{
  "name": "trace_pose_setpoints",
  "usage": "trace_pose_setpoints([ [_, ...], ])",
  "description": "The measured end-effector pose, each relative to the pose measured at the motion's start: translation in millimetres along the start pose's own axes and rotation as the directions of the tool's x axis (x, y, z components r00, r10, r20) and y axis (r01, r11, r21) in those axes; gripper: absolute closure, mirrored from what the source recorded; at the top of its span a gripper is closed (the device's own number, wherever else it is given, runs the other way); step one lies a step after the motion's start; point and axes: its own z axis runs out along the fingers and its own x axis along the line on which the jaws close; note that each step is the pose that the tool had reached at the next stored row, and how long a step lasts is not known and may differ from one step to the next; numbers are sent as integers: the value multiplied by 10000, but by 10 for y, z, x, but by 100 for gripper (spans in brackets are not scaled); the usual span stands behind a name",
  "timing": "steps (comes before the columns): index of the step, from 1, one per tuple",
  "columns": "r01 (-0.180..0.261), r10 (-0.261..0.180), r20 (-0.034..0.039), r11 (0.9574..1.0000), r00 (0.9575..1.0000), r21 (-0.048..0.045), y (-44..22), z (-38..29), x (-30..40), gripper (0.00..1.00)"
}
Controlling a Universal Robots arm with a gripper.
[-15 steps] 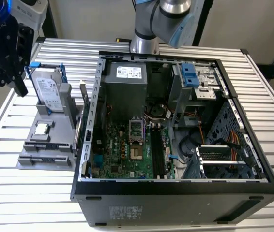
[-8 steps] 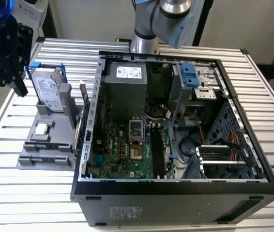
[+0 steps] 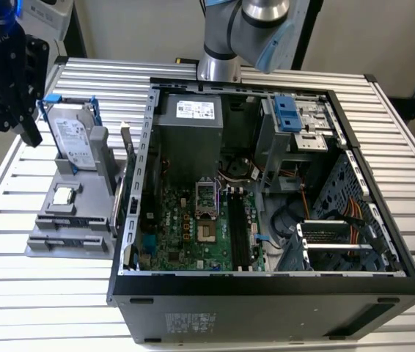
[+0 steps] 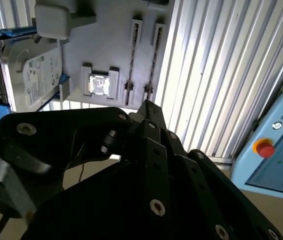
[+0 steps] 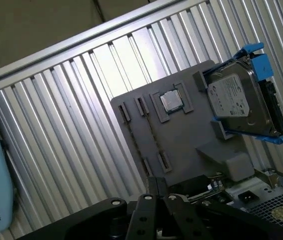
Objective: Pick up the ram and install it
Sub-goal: 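Pick up the ram and move it above insertion slot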
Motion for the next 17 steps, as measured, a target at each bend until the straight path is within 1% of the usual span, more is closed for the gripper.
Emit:
trace_pose_setpoints([
  [8,306,-306,-4,9995,9995,-7,1,0,0,100],
  [17,650,-650,-11,9979,9979,-16,1,-1,0,100],
])
